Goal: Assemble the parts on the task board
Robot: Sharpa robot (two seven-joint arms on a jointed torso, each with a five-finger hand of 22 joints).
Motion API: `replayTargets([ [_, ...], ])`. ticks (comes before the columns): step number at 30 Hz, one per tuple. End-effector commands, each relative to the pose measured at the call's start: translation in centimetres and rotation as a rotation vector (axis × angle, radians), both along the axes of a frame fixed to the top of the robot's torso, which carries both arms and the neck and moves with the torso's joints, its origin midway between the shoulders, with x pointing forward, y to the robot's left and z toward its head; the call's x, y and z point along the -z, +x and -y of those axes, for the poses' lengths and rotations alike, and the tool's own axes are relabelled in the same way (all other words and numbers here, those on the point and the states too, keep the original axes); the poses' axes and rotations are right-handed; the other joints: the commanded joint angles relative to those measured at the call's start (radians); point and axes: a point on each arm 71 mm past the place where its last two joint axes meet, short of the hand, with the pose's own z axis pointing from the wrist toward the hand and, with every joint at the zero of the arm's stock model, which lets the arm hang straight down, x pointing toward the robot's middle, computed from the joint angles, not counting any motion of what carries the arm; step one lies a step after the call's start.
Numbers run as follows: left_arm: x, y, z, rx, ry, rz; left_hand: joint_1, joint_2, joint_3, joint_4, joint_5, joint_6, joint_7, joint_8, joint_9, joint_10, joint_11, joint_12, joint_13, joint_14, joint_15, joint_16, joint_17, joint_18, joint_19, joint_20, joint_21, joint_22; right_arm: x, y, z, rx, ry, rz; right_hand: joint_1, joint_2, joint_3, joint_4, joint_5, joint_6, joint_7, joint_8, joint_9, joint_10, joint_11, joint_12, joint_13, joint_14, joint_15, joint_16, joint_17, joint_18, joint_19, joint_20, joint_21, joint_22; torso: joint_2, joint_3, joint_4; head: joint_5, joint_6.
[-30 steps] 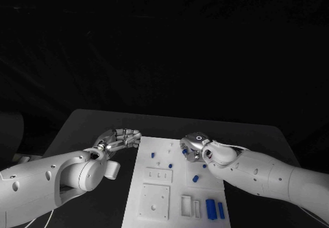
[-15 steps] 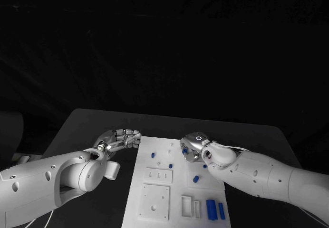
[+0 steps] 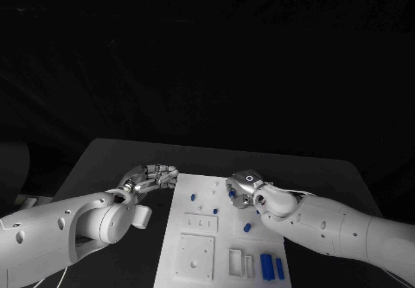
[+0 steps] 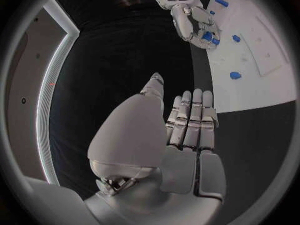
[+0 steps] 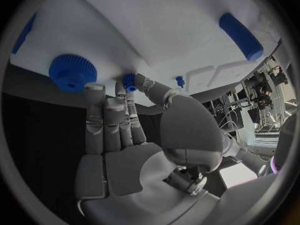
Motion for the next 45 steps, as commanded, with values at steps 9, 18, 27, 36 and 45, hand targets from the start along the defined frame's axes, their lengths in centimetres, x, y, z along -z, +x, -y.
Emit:
replayTargets([
  [9,-0.2,0.0,0.2,0.016,-0.007,0.011,0.009,-0.001,-0.008,0.000,0.001,0.009,-0.002,-0.005,-0.002,0.001,0.002,-0.005,-0.001,0.005,0.004,-0.007,-0.002,0.000,0.008,0.002,-0.008,0.001,-1.0,-0.1,-1.6,0.000,-0.009,0.073,0.004,0.003,0.005,-0.005,0.007,0.012,0.000,0.006,0.005,0.025,-0.003,0.003,0.022,-0.015,-0.023,0.009,0.001,0.070,0.007,-0.010,0.012,0.017,0.003,-0.0009,0.0015,0.000,0.012],
  [18,-0.2,0.1,0.3,0.017,-0.007,0.012,0.008,-0.001,-0.009,0.000,0.000,0.009,-0.002,-0.006,-0.003,0.000,0.002,-0.005,-0.001,0.006,0.004,-0.007,-0.002,0.000,0.008,0.002,-0.008,0.002,-1.9,0.2,-2.5,0.000,0.006,0.123,0.005,0.000,0.006,-0.004,0.007,0.014,-0.001,0.006,0.007,0.027,-0.003,0.002,0.023,-0.015,-0.023,0.011,0.001,0.070,0.008,-0.011,0.014,0.018,0.003,-0.0031,0.0016,0.006,0.011],
  [27,-0.5,0.1,0.4,0.019,-0.006,0.020,0.008,-0.001,-0.010,0.000,0.001,0.009,-0.002,-0.006,-0.003,0.000,0.002,-0.005,-0.001,0.006,0.004,-0.008,-0.003,0.000,0.009,0.002,-0.009,0.002,-2.7,0.6,-3.0,0.004,0.012,0.147,0.007,-0.004,0.008,-0.002,0.007,0.016,-0.001,0.006,0.009,0.029,-0.004,0.001,0.025,-0.015,-0.024,0.013,0.000,0.070,0.009,-0.012,0.017,0.018,0.006,-0.0029,0.0006,0.011,0.013],
  [36,-0.8,0.2,0.6,0.024,-0.005,0.028,0.009,-0.001,-0.010,0.000,0.000,0.009,-0.002,-0.006,-0.003,0.000,0.002,-0.005,-0.001,0.006,0.004,-0.008,-0.003,0.000,0.009,0.002,-0.009,0.002,-3.1,1.1,-3.4,0.006,0.006,0.158,0.008,-0.007,0.009,0.000,0.007,0.017,-0.002,0.006,0.010,0.029,-0.004,0.000,0.026,-0.015,-0.024,0.014,0.000,0.070,0.008,-0.012,0.018,0.019,0.008,-0.0045,0.0008,0.012,0.015],
  [45,-1.1,0.2,0.8,0.031,-0.003,0.037,0.009,-0.001,-0.010,-0.001,0.000,0.010,-0.002,-0.006,-0.004,0.000,0.002,-0.005,-0.001,0.006,0.004,-0.008,-0.003,0.000,0.009,0.002,-0.009,0.002,-3.5,1.2,-4.1,-0.005,0.004,0.160,0.008,-0.008,0.010,0.001,0.007,0.018,-0.002,0.005,0.010,0.029,-0.004,-0.001,0.026,-0.015,-0.024,0.015,0.000,0.070,0.008,-0.012,0.018,0.019,0.012,-0.0049,0.0020,0.018,0.016],
])
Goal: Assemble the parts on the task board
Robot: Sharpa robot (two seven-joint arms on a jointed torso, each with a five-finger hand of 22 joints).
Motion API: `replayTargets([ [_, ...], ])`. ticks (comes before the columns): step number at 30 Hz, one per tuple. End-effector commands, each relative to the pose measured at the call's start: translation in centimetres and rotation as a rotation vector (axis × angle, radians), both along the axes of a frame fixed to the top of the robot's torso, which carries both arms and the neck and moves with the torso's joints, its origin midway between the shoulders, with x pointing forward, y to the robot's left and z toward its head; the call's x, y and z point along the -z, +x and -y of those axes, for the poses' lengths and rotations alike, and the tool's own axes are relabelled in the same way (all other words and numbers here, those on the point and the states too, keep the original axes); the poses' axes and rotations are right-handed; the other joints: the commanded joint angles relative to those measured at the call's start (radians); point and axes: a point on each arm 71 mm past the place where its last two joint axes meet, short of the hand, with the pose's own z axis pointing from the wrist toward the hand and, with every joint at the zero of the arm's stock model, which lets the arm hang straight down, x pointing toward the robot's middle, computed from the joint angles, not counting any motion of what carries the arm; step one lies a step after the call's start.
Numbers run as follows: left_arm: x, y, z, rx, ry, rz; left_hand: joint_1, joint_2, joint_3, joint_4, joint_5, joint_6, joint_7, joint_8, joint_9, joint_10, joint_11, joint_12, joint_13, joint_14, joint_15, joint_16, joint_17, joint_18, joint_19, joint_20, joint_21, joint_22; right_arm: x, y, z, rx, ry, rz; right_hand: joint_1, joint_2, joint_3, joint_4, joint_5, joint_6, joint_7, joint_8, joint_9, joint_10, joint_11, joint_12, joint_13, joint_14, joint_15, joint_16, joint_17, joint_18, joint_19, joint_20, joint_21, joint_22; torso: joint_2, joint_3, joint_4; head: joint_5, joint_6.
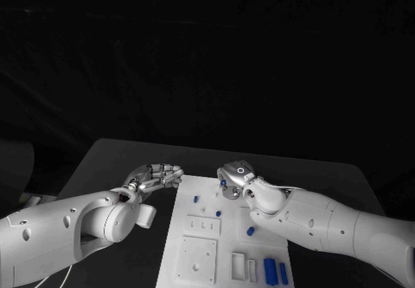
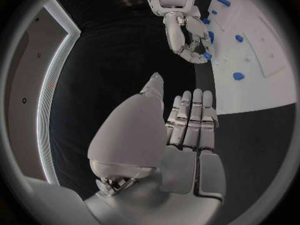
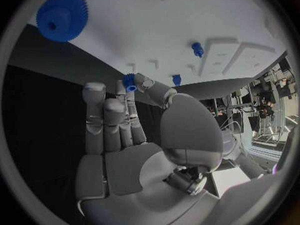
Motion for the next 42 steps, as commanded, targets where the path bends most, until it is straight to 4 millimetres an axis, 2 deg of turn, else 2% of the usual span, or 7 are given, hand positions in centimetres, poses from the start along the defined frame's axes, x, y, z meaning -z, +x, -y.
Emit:
replayTargets([
  [1,-0.3,-0.1,0.5,0.026,0.005,0.025,0.009,-0.001,-0.005,0.000,0.000,0.007,0.000,-0.006,-0.002,0.000,0.002,-0.005,-0.001,0.006,0.004,-0.004,-0.001,0.000,0.006,-0.001,-0.005,0.001,-0.1,0.0,-0.2,-0.005,-0.011,0.010,0.005,-0.003,0.005,0.000,0.003,0.007,0.002,0.003,0.001,0.029,-0.004,0.003,0.022,-0.014,-0.021,0.005,0.000,0.081,0.004,-0.009,0.007,0.019,0.004,-0.0011,0.0021,0.002,0.002],
  [8,-0.6,-0.2,0.8,0.040,0.012,0.038,0.009,-0.001,-0.005,0.000,0.000,0.007,0.000,-0.006,-0.002,0.000,0.002,-0.005,-0.001,0.007,0.004,-0.004,-0.001,0.000,0.006,-0.001,-0.006,0.002,-0.2,0.0,-0.4,-0.008,-0.011,0.008,0.006,-0.004,0.007,0.002,0.003,0.007,0.002,0.002,0.002,0.029,-0.004,0.002,0.023,-0.015,-0.021,0.006,0.000,0.081,0.003,-0.009,0.007,0.019,0.009,-0.0024,0.0036,0.008,0.004],
  [17,-0.9,-0.2,1.1,0.052,0.016,0.050,0.009,-0.001,-0.006,0.000,0.000,0.007,0.000,-0.007,-0.002,0.000,0.002,-0.005,-0.001,0.007,0.004,-0.005,-0.002,0.001,0.006,-0.001,-0.006,0.002,-0.3,0.1,-0.4,-0.009,-0.013,0.004,0.007,-0.006,0.008,0.003,0.003,0.008,0.002,0.002,0.002,0.030,-0.004,0.001,0.023,-0.015,-0.020,0.007,-0.001,0.081,0.003,-0.009,0.008,0.019,0.017,-0.0076,0.0056,0.005,0.006],
  [18,-1.0,-0.2,1.1,0.052,0.015,0.051,0.009,-0.001,-0.006,0.000,0.000,0.007,0.000,-0.007,-0.002,0.000,0.002,-0.005,-0.001,0.007,0.004,-0.005,-0.002,0.001,0.006,-0.001,-0.006,0.002,-0.3,0.1,-0.4,-0.008,-0.014,0.003,0.007,-0.006,0.008,0.003,0.003,0.008,0.002,0.002,0.002,0.030,-0.004,0.001,0.023,-0.015,-0.020,0.007,-0.001,0.081,0.003,-0.009,0.008,0.019,0.016,-0.0066,0.0052,0.006,0.004],
  [26,-1.2,-0.3,1.2,0.056,0.013,0.055,0.007,-0.001,-0.007,0.001,-0.003,0.008,0.000,-0.007,-0.003,0.001,0.002,-0.005,-0.001,0.007,0.004,-0.005,-0.002,0.001,0.006,-0.001,-0.007,0.002,-0.3,0.1,-0.6,-0.011,-0.015,0.001,0.008,-0.007,0.009,0.004,0.003,0.008,0.002,0.001,0.003,0.030,-0.004,0.000,0.024,-0.015,-0.020,0.007,-0.001,0.081,0.003,-0.009,0.009,0.019,0.019,-0.0070,0.0035,0.009,0.004],
  [34,-1.3,-0.3,1.3,0.060,0.015,0.059,0.007,-0.001,-0.008,0.001,-0.004,0.008,0.000,-0.007,-0.003,0.001,0.002,-0.005,-0.001,0.007,0.004,-0.006,-0.002,0.001,0.006,-0.001,-0.007,0.002,-0.3,0.1,-0.7,-0.011,-0.016,0.000,0.008,-0.007,0.009,0.004,0.003,0.008,0.002,0.001,0.003,0.030,-0.004,-0.001,0.024,-0.015,-0.021,0.008,-0.001,0.081,0.002,-0.009,0.009,0.019,0.020,-0.0081,0.0043,0.012,-0.001],
  [42,-1.2,-0.1,1.6,0.060,0.016,0.057,0.007,-0.001,-0.008,0.001,-0.005,0.008,0.000,-0.008,-0.004,0.000,0.002,-0.005,-0.001,0.007,0.004,-0.006,-0.003,0.001,0.007,-0.001,-0.008,0.003,-0.4,0.1,-1.0,-0.012,-0.017,0.002,0.009,-0.008,0.010,0.005,0.003,0.008,0.002,0.000,0.004,0.031,-0.004,-0.001,0.025,-0.015,-0.021,0.008,-0.002,0.081,0.002,-0.009,0.010,0.019,0.021,-0.0092,0.0007,0.013,-0.001],
])
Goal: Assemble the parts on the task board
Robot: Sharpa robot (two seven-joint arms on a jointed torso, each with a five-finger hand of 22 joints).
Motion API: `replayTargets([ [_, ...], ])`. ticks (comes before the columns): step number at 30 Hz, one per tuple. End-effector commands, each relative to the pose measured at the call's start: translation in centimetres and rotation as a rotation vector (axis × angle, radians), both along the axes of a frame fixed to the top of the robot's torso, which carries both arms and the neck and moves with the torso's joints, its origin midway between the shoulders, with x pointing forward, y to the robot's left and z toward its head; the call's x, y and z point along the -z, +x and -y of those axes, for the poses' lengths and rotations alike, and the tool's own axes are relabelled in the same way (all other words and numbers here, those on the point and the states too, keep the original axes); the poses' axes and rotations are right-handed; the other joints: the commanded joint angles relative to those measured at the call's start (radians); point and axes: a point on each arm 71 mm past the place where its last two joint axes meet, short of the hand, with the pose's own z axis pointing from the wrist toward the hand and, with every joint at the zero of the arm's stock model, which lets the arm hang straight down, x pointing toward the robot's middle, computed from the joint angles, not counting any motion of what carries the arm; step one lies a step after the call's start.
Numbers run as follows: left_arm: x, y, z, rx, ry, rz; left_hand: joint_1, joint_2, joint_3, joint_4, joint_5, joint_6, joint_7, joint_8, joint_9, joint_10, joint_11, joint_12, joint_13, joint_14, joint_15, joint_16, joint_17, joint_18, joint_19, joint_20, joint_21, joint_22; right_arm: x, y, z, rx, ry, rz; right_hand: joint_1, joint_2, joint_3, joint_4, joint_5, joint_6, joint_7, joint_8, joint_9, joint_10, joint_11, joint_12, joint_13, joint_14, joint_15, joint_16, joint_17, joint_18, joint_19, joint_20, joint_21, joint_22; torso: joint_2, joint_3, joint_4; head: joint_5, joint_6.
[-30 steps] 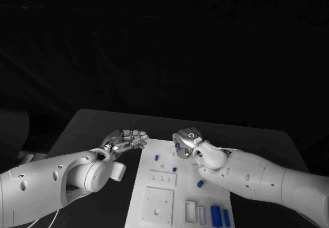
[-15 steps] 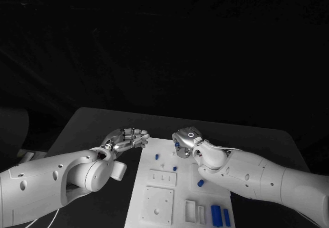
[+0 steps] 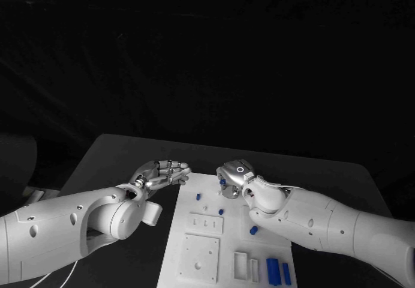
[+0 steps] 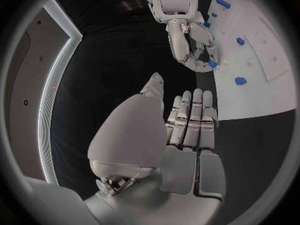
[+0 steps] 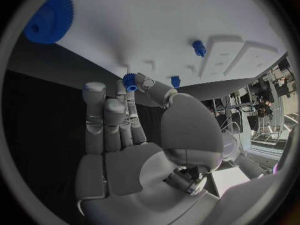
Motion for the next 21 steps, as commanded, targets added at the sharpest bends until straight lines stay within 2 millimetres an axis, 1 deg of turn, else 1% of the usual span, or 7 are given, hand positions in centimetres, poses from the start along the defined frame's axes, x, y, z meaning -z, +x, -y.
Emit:
replayTargets([
  [1,-0.19,-0.03,0.33,0.018,-0.005,0.013,0.007,0.000,-0.008,0.000,-0.005,0.008,0.000,-0.004,-0.001,0.000,0.002,-0.005,-0.001,0.004,0.000,-0.006,-0.001,0.001,0.007,-0.001,-0.004,0.002,0.01,0.06,-0.02,0.001,-0.017,-0.001,0.010,0.001,0.005,-0.001,0.002,0.009,0.001,0.004,0.001,0.026,0.001,0.004,0.002,-0.017,-0.019,0.006,-0.002,0.081,-0.003,-0.008,0.006,0.019,0.001,-0.0007,-0.0011,0.000,-0.001],
  [7,-0.21,-0.17,0.65,0.028,-0.009,0.011,0.007,0.001,-0.008,0.000,-0.005,0.008,0.000,-0.004,-0.001,0.000,0.001,-0.006,-0.001,0.004,0.000,-0.006,-0.001,0.001,0.007,-0.001,-0.004,0.002,0.01,0.02,-0.27,-0.003,-0.018,-0.004,0.010,0.001,0.006,0.000,0.002,0.009,0.001,0.003,0.001,0.026,0.002,0.004,0.002,-0.017,-0.019,0.006,-0.002,0.081,-0.003,-0.008,0.006,0.019,0.002,-0.0015,-0.0006,-0.001,-0.002],
  [10,-0.20,-0.13,0.59,0.026,-0.009,0.011,0.006,0.001,-0.008,0.000,-0.005,0.008,0.000,-0.004,-0.001,0.000,0.001,-0.006,-0.001,0.004,0.000,-0.006,-0.001,0.001,0.007,-0.001,-0.004,0.002,-0.02,0.02,-0.38,-0.002,-0.014,-0.001,0.010,0.000,0.006,0.000,0.002,0.009,0.001,0.003,0.001,0.026,0.002,0.003,0.003,-0.017,-0.019,0.006,-0.002,0.081,-0.003,-0.008,0.006,0.019,0.002,-0.0011,0.0000,0.002,-0.005],
  [14,-0.18,-0.06,0.51,0.022,-0.007,0.011,0.006,0.002,-0.008,0.000,-0.005,0.008,0.000,-0.005,-0.002,0.000,0.001,-0.006,-0.001,0.004,0.000,-0.006,-0.001,0.001,0.008,-0.001,-0.004,0.003,0.04,0.09,-0.44,0.002,-0.020,-0.006,0.011,0.000,0.007,0.001,0.002,0.008,0.001,0.002,0.001,0.025,0.002,0.002,0.003,-0.017,-0.019,0.007,-0.002,0.081,-0.004,-0.008,0.007,0.019,0.001,-0.0007,-0.0011,0.006,-0.005],
  [16,-0.18,-0.06,0.51,0.022,-0.007,0.011,0.007,0.002,-0.008,0.000,-0.006,0.008,0.000,-0.005,-0.002,0.000,0.000,-0.006,-0.001,0.005,-0.001,-0.006,-0.001,0.001,0.008,-0.001,-0.004,0.003,0.08,0.15,-0.42,0.004,-0.023,-0.008,0.011,0.000,0.007,0.001,0.002,0.008,0.002,0.002,0.001,0.025,0.002,0.002,0.003,-0.018,-0.018,0.007,-0.002,0.081,-0.004,-0.008,0.007,0.019,0.001,-0.0014,-0.0003,0.004,-0.006],
  [19,-0.19,-0.02,0.55,0.022,-0.007,0.012,0.007,0.002,-0.008,0.000,-0.006,0.008,0.000,-0.005,-0.002,0.000,0.000,-0.006,-0.001,0.005,-0.001,-0.007,-0.001,0.001,0.008,-0.001,-0.004,0.003,0.15,0.28,-0.42,0.009,-0.028,-0.011,0.011,-0.001,0.008,0.002,0.002,0.008,0.002,0.001,0.002,0.025,0.002,0.001,0.003,-0.018,-0.018,0.007,-0.003,0.081,-0.004,-0.008,0.007,0.019,0.001,-0.0012,-0.0010,0.006,-0.009],
  [21,-0.20,0.02,0.57,0.021,-0.007,0.014,0.007,0.002,-0.008,0.000,-0.006,0.008,0.000,-0.005,-0.002,-0.001,0.000,-0.006,-0.001,0.005,-0.001,-0.007,-0.002,0.001,0.008,-0.001,-0.004,0.003,0.17,0.31,-0.47,0.009,-0.030,-0.012,0.011,-0.001,0.008,0.002,0.002,0.008,0.002,0.001,0.002,0.025,0.002,0.001,0.003,-0.018,-0.018,0.007,-0.003,0.081,-0.005,-0.008,0.007,0.018,0.001,-0.0010,-0.0018,0.006,-0.008],
])
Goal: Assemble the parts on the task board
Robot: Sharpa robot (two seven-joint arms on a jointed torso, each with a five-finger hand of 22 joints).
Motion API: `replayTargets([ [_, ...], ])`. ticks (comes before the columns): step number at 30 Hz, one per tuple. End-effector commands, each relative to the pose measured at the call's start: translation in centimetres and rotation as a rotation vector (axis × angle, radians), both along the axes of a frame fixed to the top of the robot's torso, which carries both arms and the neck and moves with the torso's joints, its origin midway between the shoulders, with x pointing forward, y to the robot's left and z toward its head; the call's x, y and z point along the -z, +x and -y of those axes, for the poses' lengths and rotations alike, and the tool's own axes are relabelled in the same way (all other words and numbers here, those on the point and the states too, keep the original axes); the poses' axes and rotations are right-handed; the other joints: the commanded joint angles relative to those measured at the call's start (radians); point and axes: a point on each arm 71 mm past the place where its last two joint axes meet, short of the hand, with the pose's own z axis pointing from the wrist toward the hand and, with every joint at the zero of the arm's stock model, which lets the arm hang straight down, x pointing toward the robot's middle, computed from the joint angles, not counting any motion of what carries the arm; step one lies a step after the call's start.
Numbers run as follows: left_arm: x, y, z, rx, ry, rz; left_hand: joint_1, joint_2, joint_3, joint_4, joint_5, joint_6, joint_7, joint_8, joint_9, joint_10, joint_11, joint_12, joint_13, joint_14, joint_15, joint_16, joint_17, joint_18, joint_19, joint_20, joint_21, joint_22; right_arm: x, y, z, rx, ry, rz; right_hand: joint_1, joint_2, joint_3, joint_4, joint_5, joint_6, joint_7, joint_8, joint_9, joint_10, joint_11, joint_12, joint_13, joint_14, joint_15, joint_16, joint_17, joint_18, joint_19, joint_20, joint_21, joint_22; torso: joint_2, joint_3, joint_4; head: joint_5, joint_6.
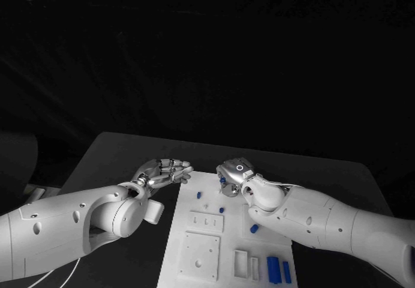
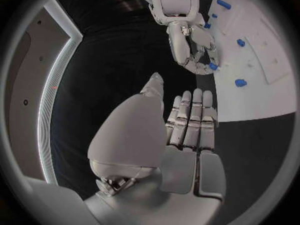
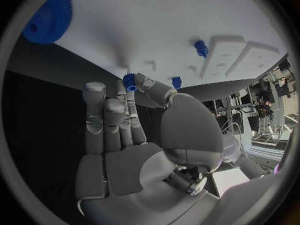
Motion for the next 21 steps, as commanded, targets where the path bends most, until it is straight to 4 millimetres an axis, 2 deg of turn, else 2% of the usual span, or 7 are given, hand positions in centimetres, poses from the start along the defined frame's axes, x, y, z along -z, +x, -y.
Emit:
replayTargets([
  [1,-0.22,0.00,0.30,0.016,-0.006,0.014,0.007,0.002,-0.006,-0.002,-0.006,0.008,0.000,-0.005,-0.001,-0.001,0.000,-0.006,-0.001,0.005,-0.001,-0.007,-0.002,0.001,0.008,-0.001,-0.005,0.003,0.13,0.03,-0.19,0.002,-0.021,-0.010,0.010,-0.002,0.005,-0.001,0.003,0.009,0.001,0.005,0.000,0.025,0.002,0.002,0.001,-0.018,-0.018,0.007,-0.001,0.084,0.001,-0.005,0.007,0.018,0.001,0.0005,-0.0017,0.001,0.000],
  [5,-0.21,-0.01,0.32,0.016,-0.005,0.011,0.007,0.002,-0.006,-0.002,-0.006,0.008,0.000,-0.005,-0.001,-0.001,0.000,-0.006,-0.001,0.005,-0.001,-0.007,-0.002,0.001,0.009,-0.001,-0.005,0.003,0.16,0.02,-0.21,0.003,-0.024,-0.013,0.010,-0.003,0.006,0.000,0.003,0.008,0.001,0.004,0.001,0.025,0.002,0.001,0.001,-0.018,-0.018,0.007,-0.002,0.084,0.000,-0.005,0.007,0.018,0.001,0.0017,-0.0034,0.003,-0.001],
  [11,-0.20,0.01,0.24,0.014,-0.005,0.011,0.007,0.002,-0.007,-0.002,-0.006,0.009,0.000,-0.005,-0.001,-0.001,0.000,-0.006,-0.001,0.006,-0.001,-0.007,-0.002,0.002,0.009,-0.001,-0.005,0.003,0.24,0.08,-0.02,0.005,-0.031,-0.019,0.010,-0.003,0.007,0.000,0.003,0.008,0.001,0.004,0.001,0.025,0.002,0.000,0.002,-0.018,-0.018,0.007,-0.002,0.084,0.000,-0.005,0.007,0.018,0.000,-0.0012,-0.0006,0.001,-0.003],
  [17,-0.20,0.01,0.26,0.014,-0.004,0.011,0.007,0.002,-0.007,-0.002,-0.006,0.009,0.000,-0.005,-0.002,-0.001,0.000,-0.006,-0.001,0.006,-0.001,-0.007,-0.002,0.002,0.009,-0.002,-0.005,0.004,0.28,0.10,-0.17,0.002,-0.024,-0.030,0.010,-0.004,0.007,0.001,0.003,0.008,0.002,0.003,0.001,0.024,0.002,0.000,0.002,-0.019,-0.018,0.007,-0.002,0.084,-0.001,-0.005,0.007,0.018,0.001,-0.0001,-0.0035,0.004,-0.001],
  [20,-0.21,-0.01,0.39,0.018,-0.006,0.010,0.007,0.002,-0.007,-0.002,-0.006,0.009,0.000,-0.006,-0.002,-0.001,0.000,-0.006,-0.001,0.006,-0.001,-0.007,-0.002,0.002,0.009,-0.002,-0.005,0.004,0.28,0.13,-0.05,0.003,-0.023,-0.031,0.010,-0.005,0.009,0.002,0.003,0.006,0.002,0.001,0.001,0.023,0.003,-0.003,0.002,-0.019,-0.017,0.007,-0.003,0.084,-0.003,-0.005,0.007,0.018,0.001,-0.0019,-0.0024,0.006,0.001],
  [21,-0.22,-0.03,0.41,0.019,-0.006,0.010,0.007,0.002,-0.007,-0.002,-0.006,0.009,0.000,-0.006,-0.002,-0.001,0.000,-0.006,-0.001,0.006,-0.001,-0.007,-0.002,0.002,0.009,-0.002,-0.005,0.004,0.26,0.19,0.00,0.005,-0.021,-0.031,0.010,-0.005,0.009,0.003,0.003,0.005,0.003,0.000,0.001,0.022,0.004,-0.004,0.002,-0.020,-0.017,0.007,-0.004,0.084,-0.003,-0.004,0.007,0.018,0.002,-0.0041,-0.0011,0.005,-0.002],
])
